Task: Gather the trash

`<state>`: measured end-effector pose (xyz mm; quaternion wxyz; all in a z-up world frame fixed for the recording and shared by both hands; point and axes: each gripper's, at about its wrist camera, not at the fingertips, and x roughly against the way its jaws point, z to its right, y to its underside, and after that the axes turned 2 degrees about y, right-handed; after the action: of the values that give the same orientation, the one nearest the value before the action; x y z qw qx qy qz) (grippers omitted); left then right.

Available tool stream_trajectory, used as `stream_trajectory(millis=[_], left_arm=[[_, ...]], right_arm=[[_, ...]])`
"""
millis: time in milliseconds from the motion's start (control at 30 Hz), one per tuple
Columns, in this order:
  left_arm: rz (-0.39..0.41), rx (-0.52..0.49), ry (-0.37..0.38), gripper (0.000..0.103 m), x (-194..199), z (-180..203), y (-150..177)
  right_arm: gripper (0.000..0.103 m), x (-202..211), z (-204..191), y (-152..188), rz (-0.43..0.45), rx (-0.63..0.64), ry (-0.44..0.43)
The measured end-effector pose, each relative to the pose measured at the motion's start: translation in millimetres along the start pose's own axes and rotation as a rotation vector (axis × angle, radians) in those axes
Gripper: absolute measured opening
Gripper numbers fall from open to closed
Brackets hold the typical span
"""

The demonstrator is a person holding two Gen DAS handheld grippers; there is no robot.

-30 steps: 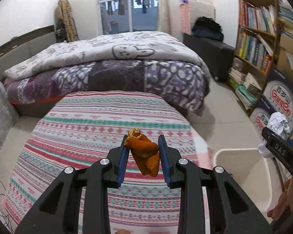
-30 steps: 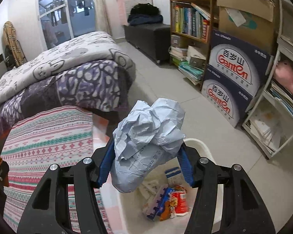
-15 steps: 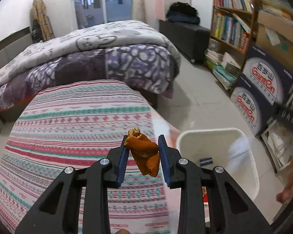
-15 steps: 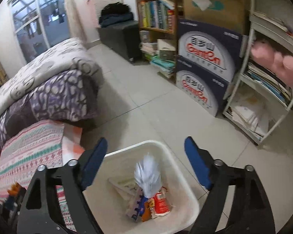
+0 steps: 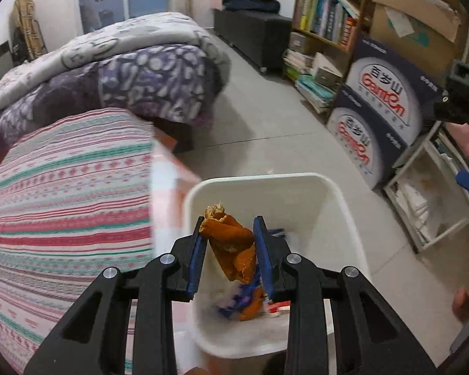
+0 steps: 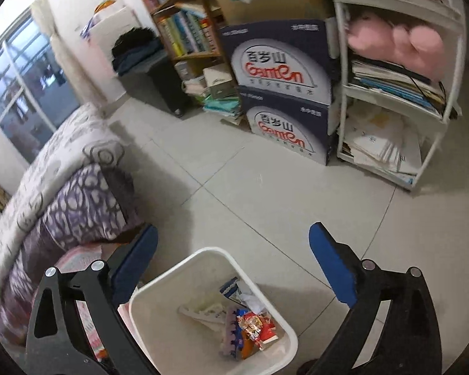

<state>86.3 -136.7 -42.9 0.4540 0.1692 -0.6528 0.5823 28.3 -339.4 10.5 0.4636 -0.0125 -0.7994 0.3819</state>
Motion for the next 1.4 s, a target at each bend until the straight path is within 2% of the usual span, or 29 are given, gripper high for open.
stream_trajectory(millis=[100, 233, 467, 600, 667, 800, 867, 967, 1200, 1400], left_arm=[[0.012, -0.023, 0.037, 0.034, 1, 18, -7], [0.053, -0.023, 0.070, 0.058, 14, 27, -15], [0.073, -0.007, 0.056, 0.066, 36, 14, -8], [0.088, 0.011, 0.023, 0.067, 52, -9, 4], [0.107, 0.016, -0.012, 0.073, 63, -24, 12], [0.186, 0.001, -0.144, 0.078, 90, -50, 27], [0.227, 0.012, -0.189, 0.089, 104, -62, 34], [0.285, 0.038, -0.237, 0.094, 125, -82, 44], [0.322, 0.119, -0.257, 0.095, 153, -124, 63], [0.314, 0.169, -0.267, 0.095, 150, -145, 75]], right_arm=[[0.094, 5, 15, -7, 0.022, -0.046, 0.009], [0.095, 7, 25, -10, 0.036, -0.065, 0.026], [0.096, 19, 15, 0, 0.067, 0.003, 0.021], [0.096, 32, -8, 15, 0.129, 0.136, 0.048], [0.096, 37, -19, 24, 0.131, 0.189, 0.045], [0.096, 59, -43, 49, 0.150, 0.295, 0.027], [0.096, 72, -53, 65, 0.160, 0.342, 0.017], [0.096, 85, -60, 86, 0.155, 0.380, -0.009], [0.096, 102, -66, 147, 0.196, 0.416, -0.114], [0.096, 104, -76, 171, 0.257, 0.472, -0.139]])
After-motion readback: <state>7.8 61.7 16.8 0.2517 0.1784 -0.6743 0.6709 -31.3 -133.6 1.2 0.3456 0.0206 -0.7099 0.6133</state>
